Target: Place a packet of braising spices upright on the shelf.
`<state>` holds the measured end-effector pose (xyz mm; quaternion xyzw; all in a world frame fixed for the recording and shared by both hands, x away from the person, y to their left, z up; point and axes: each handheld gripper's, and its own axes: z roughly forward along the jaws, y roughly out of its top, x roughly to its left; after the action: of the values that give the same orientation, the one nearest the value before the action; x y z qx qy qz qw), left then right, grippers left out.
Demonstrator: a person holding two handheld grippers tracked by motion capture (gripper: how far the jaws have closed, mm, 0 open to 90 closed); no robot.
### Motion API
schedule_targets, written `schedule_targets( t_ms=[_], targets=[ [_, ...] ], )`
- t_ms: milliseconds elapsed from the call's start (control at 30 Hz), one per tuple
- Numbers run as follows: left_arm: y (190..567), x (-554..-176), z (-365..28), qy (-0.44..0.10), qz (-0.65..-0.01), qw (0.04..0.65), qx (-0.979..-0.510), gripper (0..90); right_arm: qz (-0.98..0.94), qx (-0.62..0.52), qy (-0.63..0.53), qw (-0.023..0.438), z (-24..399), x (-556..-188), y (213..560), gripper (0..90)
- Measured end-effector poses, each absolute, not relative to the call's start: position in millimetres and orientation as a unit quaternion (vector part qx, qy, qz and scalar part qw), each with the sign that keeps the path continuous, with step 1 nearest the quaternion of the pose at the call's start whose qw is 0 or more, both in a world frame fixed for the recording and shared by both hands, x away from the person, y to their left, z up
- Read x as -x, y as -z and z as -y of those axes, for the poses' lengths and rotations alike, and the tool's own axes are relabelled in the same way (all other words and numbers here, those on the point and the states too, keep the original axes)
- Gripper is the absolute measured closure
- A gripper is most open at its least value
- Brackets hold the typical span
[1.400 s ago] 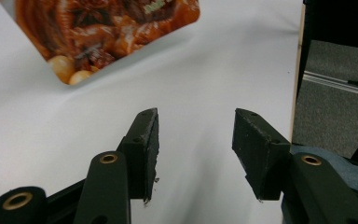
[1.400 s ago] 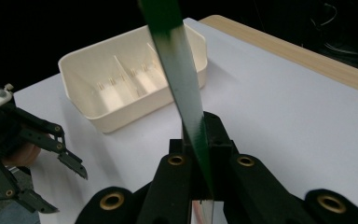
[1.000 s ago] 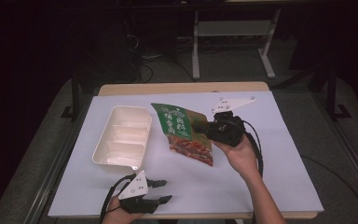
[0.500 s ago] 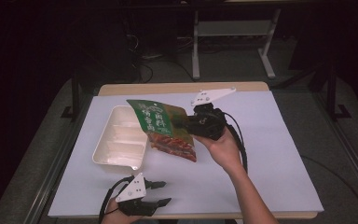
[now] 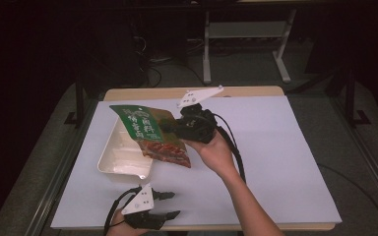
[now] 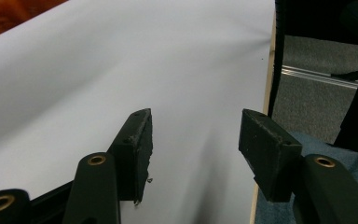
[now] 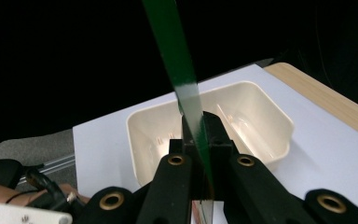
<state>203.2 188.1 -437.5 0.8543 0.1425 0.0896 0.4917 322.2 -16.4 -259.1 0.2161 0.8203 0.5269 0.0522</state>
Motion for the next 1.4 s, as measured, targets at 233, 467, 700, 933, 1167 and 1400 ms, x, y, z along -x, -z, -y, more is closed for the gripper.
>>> schedule_targets(
  t_ms=[233, 467, 700, 933, 1167, 1400],
  targets=[
    [437, -201, -190, -0.089, -0.14, 0.493, -0.854, 42.1, -0.821, -0.205, -0.531, 0.042, -5, -325, 257, 89.6],
    [436, -199, -193, -0.094, -0.131, 0.491, -0.856, 40.2, -0.819, -0.202, -0.537, 0.029, -27, -329, 260, 89.6],
    [435, -196, -193, -0.09, -0.138, 0.5, -0.85, 38.8, -0.815, -0.205, -0.542, 0.015, -45, -333, 268, 89.6],
    [436, -193, -196, -0.091, -0.136, 0.499, -0.851, 38.8, -0.811, -0.211, -0.546, 0.003, -61, -338, 276, 89.6],
    [437, -190, -195, -0.086, -0.134, 0.5, -0.851, 38.6, -0.808, -0.218, -0.547, -0.004, -76, -343, 286, 89.6],
    [437, -188, -194, -0.086, -0.125, 0.493, -0.856, 38.6, -0.808, -0.233, -0.541, -0.008, -88, -347, 297, 89.6]
  ],
)
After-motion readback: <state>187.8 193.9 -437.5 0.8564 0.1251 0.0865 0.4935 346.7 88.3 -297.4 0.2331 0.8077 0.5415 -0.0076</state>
